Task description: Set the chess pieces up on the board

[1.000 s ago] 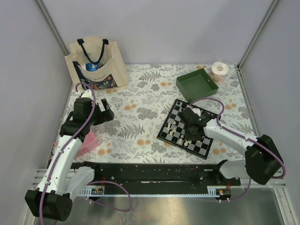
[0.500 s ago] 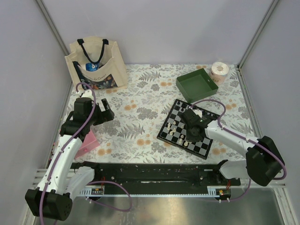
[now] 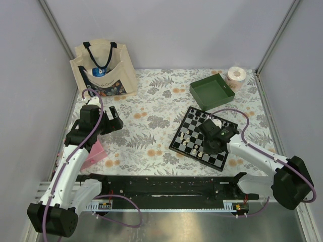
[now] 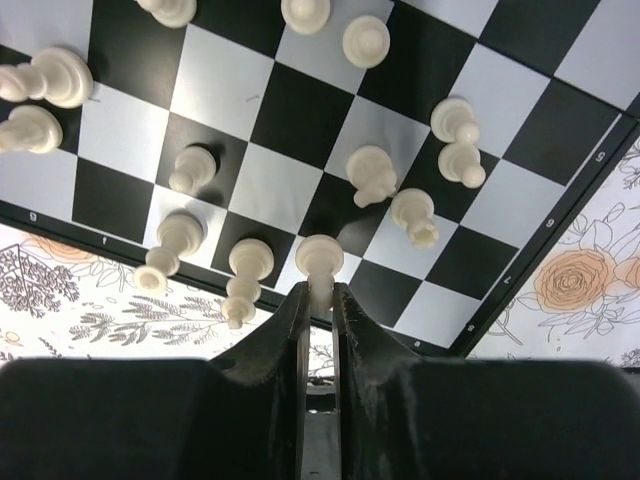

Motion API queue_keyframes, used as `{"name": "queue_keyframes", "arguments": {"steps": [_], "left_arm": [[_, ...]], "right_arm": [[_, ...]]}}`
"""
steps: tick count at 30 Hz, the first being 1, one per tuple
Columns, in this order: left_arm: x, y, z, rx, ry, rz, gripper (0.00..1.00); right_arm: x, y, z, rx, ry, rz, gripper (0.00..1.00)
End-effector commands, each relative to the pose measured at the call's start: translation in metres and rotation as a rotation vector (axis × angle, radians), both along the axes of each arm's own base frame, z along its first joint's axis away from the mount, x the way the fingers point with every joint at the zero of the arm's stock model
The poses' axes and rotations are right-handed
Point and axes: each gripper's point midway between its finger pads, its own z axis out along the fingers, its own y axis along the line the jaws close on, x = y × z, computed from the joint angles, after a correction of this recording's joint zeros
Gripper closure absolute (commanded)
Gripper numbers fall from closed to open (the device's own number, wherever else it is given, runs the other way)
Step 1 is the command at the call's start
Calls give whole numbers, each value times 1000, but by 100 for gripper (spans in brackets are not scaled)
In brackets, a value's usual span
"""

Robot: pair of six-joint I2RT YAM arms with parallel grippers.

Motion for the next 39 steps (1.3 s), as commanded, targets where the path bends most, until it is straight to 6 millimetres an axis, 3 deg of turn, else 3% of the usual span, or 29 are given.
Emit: {"name": "queue_keyframes", "arguments": {"steps": [1, 9, 29, 36, 37, 39], "left_arm": [[7, -6, 9, -16, -43, -27, 1], [7, -6, 7, -15, -37, -27, 1], [8, -5, 7, -14, -40, -26, 1], [7, -6, 7, -16, -39, -28, 1], [7, -6, 7, -16, -40, -28, 1], [7, -6, 6, -17, -35, -29, 1]], "right_arm": [[-8, -2, 5, 39, -1, -23, 87], [-14, 8, -3, 59, 64, 22, 87], [-17, -2, -6, -11, 99, 40, 84], [-14, 5, -6, 11, 97, 49, 71], [-13, 5, -5, 16, 88, 49, 63], [-10, 5, 0, 21, 65, 48, 59]]}}
